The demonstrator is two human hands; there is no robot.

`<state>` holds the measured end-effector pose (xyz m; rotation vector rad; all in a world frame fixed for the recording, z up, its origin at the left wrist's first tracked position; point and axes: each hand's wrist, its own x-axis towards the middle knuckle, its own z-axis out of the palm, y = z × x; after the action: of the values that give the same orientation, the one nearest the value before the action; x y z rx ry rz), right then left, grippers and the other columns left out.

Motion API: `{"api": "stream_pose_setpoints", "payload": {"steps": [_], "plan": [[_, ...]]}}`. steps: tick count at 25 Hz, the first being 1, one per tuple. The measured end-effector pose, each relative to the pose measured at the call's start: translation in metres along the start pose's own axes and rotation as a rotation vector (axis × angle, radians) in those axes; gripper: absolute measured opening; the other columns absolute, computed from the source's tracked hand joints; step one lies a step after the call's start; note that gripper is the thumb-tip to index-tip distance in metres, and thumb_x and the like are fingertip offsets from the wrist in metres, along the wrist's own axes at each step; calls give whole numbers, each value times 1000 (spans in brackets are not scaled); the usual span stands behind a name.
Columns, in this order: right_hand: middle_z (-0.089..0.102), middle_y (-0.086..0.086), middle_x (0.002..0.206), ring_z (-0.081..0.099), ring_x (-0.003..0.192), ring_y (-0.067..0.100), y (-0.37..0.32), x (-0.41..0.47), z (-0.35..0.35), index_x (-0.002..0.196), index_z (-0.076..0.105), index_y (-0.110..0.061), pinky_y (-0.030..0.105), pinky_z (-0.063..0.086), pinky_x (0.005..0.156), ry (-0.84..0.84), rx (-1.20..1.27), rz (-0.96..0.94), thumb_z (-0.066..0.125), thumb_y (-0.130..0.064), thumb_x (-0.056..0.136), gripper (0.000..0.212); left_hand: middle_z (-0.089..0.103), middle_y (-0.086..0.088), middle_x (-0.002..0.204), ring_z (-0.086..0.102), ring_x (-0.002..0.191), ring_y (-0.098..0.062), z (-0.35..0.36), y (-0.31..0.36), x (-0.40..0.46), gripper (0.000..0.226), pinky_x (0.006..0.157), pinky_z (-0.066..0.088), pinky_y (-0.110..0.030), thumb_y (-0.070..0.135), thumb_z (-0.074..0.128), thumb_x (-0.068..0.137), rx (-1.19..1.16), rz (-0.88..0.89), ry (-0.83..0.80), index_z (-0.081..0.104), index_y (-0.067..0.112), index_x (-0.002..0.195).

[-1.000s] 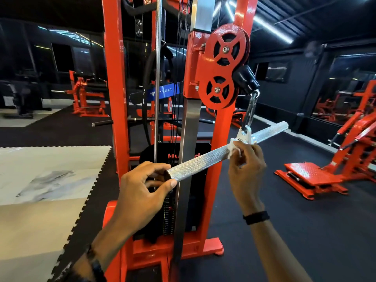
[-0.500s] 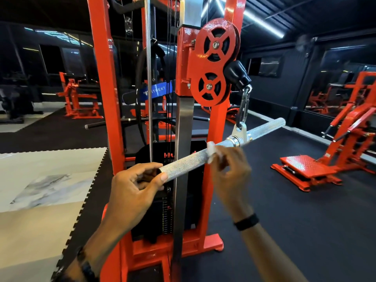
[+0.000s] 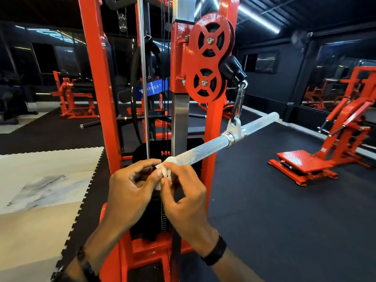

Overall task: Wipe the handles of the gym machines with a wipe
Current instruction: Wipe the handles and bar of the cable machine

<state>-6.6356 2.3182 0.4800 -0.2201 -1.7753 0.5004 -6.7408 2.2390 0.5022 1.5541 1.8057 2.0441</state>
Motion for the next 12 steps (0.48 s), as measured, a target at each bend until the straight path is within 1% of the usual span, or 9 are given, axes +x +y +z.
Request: {"api": "stream_pose_setpoints", "payload": {"steps": [2,4,5,7,9,10,12], "plan": [[63,4,91,57,82,7,14,11,-11,114,69,-6,13,43,77,27,-60,2,70,1,86,30,75,12,94,73,78,-11,0,0,0,18,67,56,-17,18,67,88,-32,-37,11,74,19,104],[65,4,88,55,76,9,44,30,-33,112,72,-8,8,40,73,149,-192,31,71,3,82,32,75,4,88,72,67,-21,0,1,1,20,62,58,-25,26,61,90,-62,-77,31,73,21,105],[65,5,88,53,74,7,60,42,-46,109,73,-8,6,38,72,221,-243,63,72,2,81,30,75,0,85,70,63,-23,-1,-1,3,20,60,59,-28,27,59,92,-63,-87,41,74,21,105],[65,10,88,49,68,-2,84,61,-68,107,74,-9,4,38,66,321,-267,179,72,-4,84,23,72,-8,77,69,59,-27,0,-2,5,20,58,59,-34,25,57,96,-67,-107,41,74,19,104],[63,13,87,53,66,-4,93,70,-75,106,74,-8,4,39,60,358,-232,266,69,-8,87,20,69,-14,71,68,58,-29,4,0,6,20,55,58,-35,22,56,99,-103,-143,23,75,16,102],[63,12,87,54,68,-5,91,69,-71,105,74,-8,4,39,60,355,-213,271,64,-8,88,20,69,-15,70,67,58,-29,7,1,6,20,54,57,-34,21,55,99,-121,-164,10,75,15,101],[64,5,87,56,71,-3,69,53,-49,103,73,-9,6,39,64,306,-165,203,61,-5,87,20,69,-17,70,68,60,-31,11,3,6,20,54,58,-34,23,56,98,-141,-184,0,74,15,101]]}}
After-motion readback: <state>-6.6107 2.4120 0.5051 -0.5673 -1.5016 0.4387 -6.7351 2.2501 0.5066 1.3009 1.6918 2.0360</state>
